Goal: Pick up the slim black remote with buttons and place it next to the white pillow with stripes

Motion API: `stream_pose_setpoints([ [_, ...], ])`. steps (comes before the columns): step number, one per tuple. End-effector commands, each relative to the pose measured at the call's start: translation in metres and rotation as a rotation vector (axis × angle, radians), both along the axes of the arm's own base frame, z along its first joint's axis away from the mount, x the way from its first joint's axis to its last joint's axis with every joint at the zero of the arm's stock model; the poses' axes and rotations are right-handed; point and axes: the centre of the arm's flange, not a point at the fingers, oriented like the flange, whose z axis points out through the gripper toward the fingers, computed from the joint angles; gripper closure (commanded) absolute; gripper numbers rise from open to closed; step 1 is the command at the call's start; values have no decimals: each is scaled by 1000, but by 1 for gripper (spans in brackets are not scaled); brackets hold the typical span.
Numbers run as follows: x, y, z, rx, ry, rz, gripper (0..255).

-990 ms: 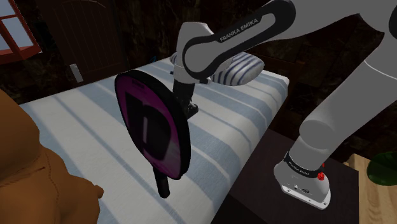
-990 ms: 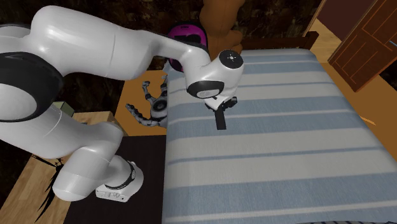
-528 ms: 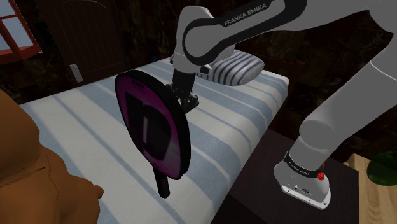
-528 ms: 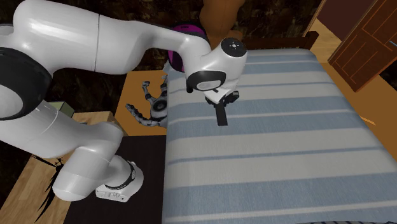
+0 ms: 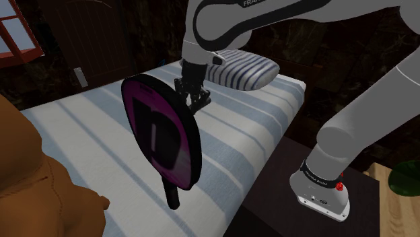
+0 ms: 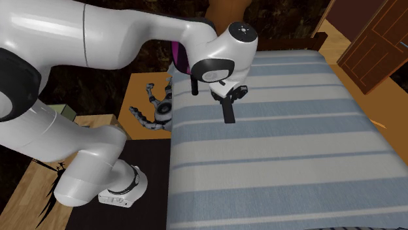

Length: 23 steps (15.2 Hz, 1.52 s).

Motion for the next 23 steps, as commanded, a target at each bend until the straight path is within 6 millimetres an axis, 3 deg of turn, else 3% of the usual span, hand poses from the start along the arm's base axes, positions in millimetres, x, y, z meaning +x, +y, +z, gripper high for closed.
stream_pose_setpoints([
  [1, 0, -1, 12, 0, 0, 0, 255],
  [7, 0, -1, 42, 0, 0, 0, 255],
  [23, 12, -212, 42, 0, 0, 0, 255],
])
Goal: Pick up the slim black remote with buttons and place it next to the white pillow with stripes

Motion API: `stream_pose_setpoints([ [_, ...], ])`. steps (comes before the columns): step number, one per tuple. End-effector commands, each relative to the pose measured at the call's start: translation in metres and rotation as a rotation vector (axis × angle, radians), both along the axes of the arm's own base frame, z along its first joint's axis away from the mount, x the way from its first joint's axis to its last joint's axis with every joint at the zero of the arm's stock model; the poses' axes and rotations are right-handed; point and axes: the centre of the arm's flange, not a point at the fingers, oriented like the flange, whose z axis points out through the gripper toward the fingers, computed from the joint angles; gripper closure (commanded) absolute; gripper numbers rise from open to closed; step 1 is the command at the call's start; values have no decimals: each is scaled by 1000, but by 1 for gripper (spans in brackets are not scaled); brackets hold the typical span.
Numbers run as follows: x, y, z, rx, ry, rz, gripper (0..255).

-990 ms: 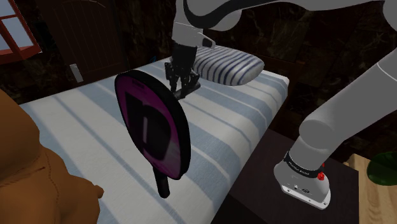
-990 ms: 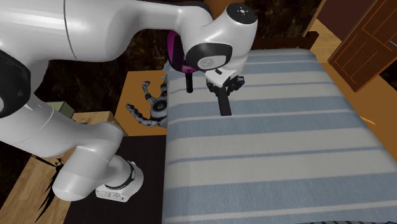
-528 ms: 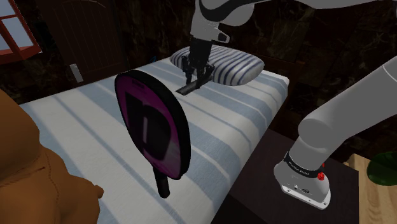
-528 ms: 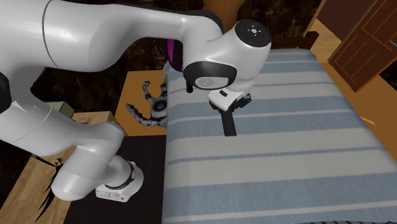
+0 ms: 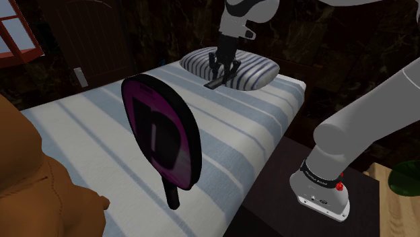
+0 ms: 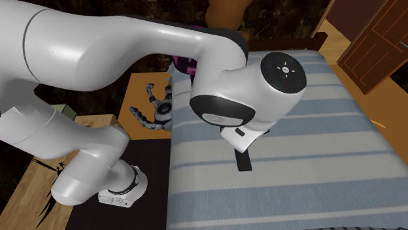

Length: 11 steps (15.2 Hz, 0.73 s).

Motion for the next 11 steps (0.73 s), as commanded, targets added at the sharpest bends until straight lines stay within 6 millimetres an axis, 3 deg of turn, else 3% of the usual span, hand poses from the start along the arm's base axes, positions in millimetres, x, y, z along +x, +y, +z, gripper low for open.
stream_pose_setpoints([
  [1, 0, -28, -1, 0, -1, 2, 255],
  [11, 7, -160, -1, 0, -1, 2, 255],
])
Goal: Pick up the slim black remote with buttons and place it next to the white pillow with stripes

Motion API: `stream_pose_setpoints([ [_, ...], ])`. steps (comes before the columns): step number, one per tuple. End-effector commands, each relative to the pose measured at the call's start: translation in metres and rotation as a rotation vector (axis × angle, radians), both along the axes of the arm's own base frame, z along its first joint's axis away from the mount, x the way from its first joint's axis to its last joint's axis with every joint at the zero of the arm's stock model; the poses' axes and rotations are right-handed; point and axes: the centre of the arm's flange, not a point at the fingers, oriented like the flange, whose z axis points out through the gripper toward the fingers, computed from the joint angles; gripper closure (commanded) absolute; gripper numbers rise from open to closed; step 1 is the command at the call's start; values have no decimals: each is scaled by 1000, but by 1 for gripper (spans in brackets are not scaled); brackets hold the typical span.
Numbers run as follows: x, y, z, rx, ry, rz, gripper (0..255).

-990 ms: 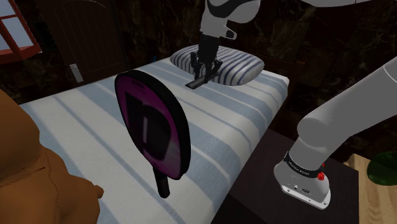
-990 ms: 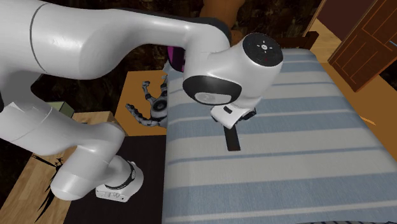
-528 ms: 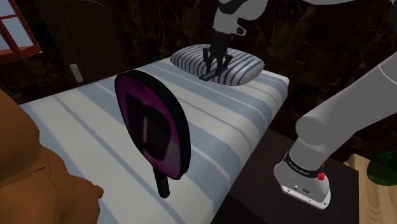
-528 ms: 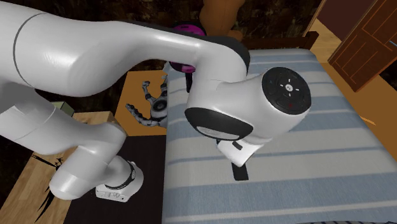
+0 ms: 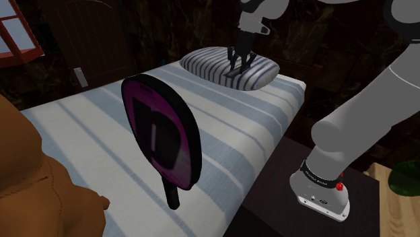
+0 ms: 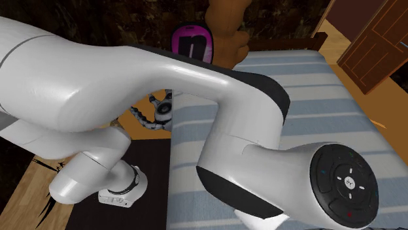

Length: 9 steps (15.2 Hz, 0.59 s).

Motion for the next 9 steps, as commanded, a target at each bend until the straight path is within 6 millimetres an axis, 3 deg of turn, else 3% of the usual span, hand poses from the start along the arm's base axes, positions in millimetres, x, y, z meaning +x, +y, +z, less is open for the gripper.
stream_pose_setpoints([
  [1, 0, -28, 3, -1, 0, 1, 255],
  [2, 1, -44, 3, -1, 0, 1, 255],
  [9, 1, -44, -34, -1, 0, 1, 255],
])
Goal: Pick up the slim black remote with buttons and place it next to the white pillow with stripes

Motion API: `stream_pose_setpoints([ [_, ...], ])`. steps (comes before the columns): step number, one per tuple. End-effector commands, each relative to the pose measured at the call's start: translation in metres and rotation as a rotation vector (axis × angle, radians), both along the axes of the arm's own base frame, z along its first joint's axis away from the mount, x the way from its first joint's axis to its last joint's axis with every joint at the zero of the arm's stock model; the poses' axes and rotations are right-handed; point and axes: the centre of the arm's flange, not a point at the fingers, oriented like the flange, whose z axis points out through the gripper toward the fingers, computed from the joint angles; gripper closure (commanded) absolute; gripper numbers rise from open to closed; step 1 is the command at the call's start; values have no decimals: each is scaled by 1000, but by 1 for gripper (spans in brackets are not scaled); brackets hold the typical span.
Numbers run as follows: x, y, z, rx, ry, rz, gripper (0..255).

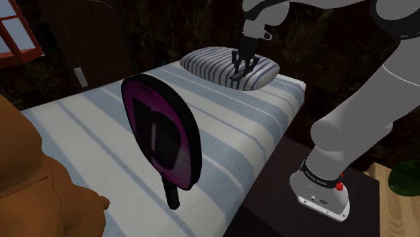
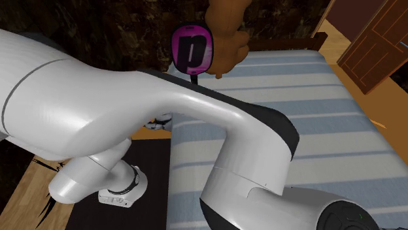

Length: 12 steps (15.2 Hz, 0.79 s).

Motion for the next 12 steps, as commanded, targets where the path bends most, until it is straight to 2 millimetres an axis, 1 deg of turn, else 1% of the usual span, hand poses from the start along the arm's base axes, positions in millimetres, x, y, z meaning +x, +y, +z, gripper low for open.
stream_pose_setpoints([
  [1, 0, 1, -11, 0, -1, 0, 255],
  [12, 0, 1, -69, 0, -1, 0, 255],
])
